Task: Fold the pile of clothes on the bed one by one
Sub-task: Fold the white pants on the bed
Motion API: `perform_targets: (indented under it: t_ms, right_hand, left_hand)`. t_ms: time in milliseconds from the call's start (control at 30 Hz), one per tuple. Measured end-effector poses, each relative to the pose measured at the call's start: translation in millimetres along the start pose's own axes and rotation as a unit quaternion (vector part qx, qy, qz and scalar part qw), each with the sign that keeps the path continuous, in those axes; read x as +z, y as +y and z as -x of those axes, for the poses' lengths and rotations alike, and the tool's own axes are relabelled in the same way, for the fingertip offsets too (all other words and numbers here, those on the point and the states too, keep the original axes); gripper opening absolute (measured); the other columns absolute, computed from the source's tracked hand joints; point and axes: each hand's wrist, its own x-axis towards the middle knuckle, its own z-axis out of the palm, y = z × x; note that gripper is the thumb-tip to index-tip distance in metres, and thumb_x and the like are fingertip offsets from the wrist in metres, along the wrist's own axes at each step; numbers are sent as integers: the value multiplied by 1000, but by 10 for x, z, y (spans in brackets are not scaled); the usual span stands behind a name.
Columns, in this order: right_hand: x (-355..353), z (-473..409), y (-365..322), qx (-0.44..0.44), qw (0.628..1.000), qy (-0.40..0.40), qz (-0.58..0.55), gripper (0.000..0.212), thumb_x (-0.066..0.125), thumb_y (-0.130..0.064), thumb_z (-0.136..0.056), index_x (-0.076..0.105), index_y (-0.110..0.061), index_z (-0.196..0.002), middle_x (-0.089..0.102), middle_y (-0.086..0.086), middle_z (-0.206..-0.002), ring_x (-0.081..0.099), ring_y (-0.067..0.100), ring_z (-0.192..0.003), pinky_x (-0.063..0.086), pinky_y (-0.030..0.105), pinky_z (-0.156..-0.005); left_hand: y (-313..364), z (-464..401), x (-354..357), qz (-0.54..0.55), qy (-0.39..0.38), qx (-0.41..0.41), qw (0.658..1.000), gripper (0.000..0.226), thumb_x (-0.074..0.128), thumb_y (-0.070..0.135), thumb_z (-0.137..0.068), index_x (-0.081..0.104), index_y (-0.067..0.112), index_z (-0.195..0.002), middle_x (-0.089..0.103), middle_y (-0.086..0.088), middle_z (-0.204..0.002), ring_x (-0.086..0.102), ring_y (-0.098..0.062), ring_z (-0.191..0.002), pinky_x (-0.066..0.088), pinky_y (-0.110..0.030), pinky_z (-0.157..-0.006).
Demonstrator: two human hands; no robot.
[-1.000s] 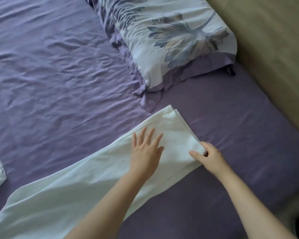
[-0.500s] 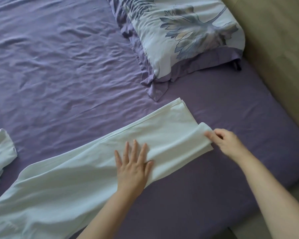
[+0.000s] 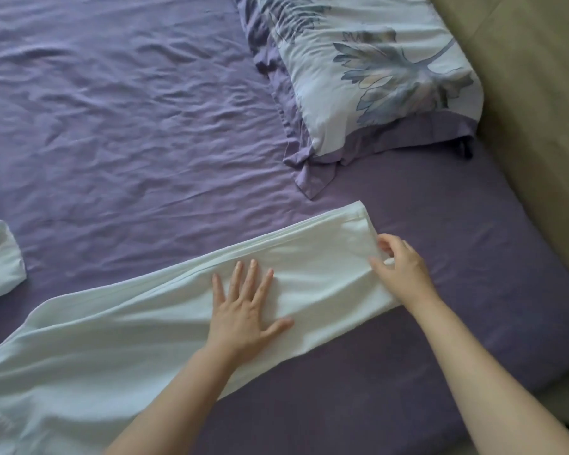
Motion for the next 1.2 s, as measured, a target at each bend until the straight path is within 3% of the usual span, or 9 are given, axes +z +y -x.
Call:
perform_targets:
  t_ms: [133, 300, 400, 500, 633, 800, 933, 1067, 1200]
  right_hand:
    - [131, -394, -326, 34, 991, 14, -125, 36, 65, -14, -85, 56, -6, -120, 61, 8, -109, 56, 21, -101, 42, 30, -86]
    - [172, -700, -486, 94, 972, 128, -175, 30, 64, -12, -86, 54, -2, -113, 57, 6, -89, 52, 18, -80, 40, 27, -69]
    - [190, -858, -542, 95, 977, 150, -122, 23, 64, -18, -86, 57, -7, -105, 58, 2, -88, 56, 26, -89, 45, 40, -85]
    - [279, -901, -593, 96, 984, 144, 50, 16, 58, -18, -88, 60, -11, -102, 64, 10, -100, 47, 33, -107, 36, 42, -92]
    - [477, -686, -808, -72, 967, 176, 172, 20, 56, -5, -82, 65, -9, -100, 60, 17, -108, 48, 37, -108, 33, 43, -84]
    - [1060, -49, -1459, -317, 939, 35, 131, 26, 77, -9, -70, 69, -10, -94, 67, 9, -97, 62, 31, -102, 45, 45, -91]
    - [1610, 365, -1964, -379, 917, -35, 118, 24, 79, -16, -71, 70, -11, -93, 69, 6, -93, 65, 28, -100, 42, 54, -95]
    - [2025, 669, -2488, -406, 903, -101, 97, 17, 65, -21, -84, 68, -9, -96, 68, 7, -100, 59, 26, -110, 32, 48, -106]
    - [2300, 920, -2950, -454, 881, -79, 109, 14, 82, -15, -66, 69, -12, -68, 67, 4, -69, 68, 24, -85, 50, 48, -86]
  left_hand:
    - [-235, 12, -83, -29, 10, 12, 999, 73, -12, 72, -79, -18, 37, -142, -32, 3, -148, -33, -17, -138, -24, -54, -109]
    - [-365, 37, -207, -12, 86, 54, 995, 56, 32, 49, -92, 41, 24, -142, 26, -11, -152, 24, -36, -141, 18, -58, -112]
    - [-462, -3, -252, -35, 111, 51, 992, 55, 32, 46, -90, 50, 24, -137, 42, -14, -146, 38, -38, -134, 30, -62, -106]
    - [-635, -16, -265, -61, 93, 21, 994, 58, 30, 50, -89, 48, 26, -138, 43, -14, -145, 40, -39, -133, 28, -65, -105]
    - [-841, 65, -262, -58, 76, 1, 995, 62, 27, 54, -89, 40, 25, -142, 37, -15, -149, 34, -39, -136, 14, -61, -109]
    - [-1125, 297, -311, -42, 61, -18, 997, 63, 26, 55, -91, 49, 18, -137, 48, -14, -141, 43, -36, -131, 18, -58, -105]
    - [-1594, 601, -410, -24, 73, -59, 995, 70, 11, 52, -98, 62, 12, -124, 63, -10, -123, 52, -35, -124, 25, -59, -107]
    - [-2200, 933, -536, -19, 128, -82, 988, 61, 25, 45, -98, 73, 8, -89, 69, -15, -106, 59, -40, -113, 41, -62, -95]
    - [-2717, 1259, -565, 12, 154, -100, 983, 41, 42, 29, -86, 73, 3, -92, 67, -24, -103, 62, -45, -103, 49, -60, -85]
